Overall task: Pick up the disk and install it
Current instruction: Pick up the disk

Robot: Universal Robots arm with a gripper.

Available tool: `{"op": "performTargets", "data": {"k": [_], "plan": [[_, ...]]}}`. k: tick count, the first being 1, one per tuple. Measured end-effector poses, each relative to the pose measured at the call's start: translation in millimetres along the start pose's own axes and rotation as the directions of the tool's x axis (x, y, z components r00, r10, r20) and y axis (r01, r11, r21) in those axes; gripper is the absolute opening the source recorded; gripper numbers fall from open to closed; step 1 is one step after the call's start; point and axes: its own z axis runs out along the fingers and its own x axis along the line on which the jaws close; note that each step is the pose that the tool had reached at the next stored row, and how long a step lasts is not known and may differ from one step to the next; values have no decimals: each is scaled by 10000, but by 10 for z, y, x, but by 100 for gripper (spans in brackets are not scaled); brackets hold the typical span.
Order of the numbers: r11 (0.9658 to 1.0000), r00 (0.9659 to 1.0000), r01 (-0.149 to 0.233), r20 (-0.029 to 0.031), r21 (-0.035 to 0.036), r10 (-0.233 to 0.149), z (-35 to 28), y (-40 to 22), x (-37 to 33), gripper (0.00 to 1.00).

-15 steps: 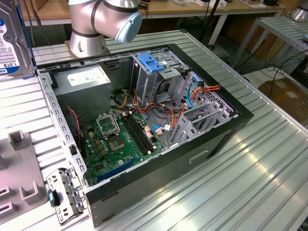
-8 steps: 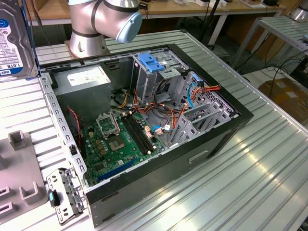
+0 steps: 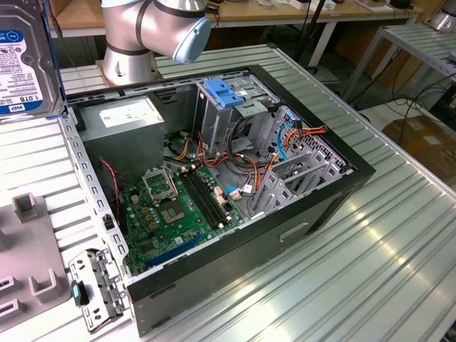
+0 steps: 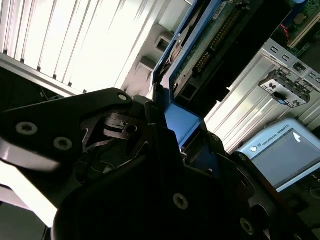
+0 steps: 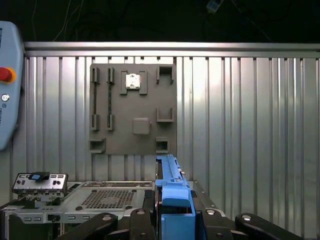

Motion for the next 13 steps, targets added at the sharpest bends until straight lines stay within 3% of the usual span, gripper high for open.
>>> {"op": "performTargets", "data": {"k": [13], "plan": [[10000, 10000, -1, 1, 0, 1, -4, -279, 1, 37]]}}
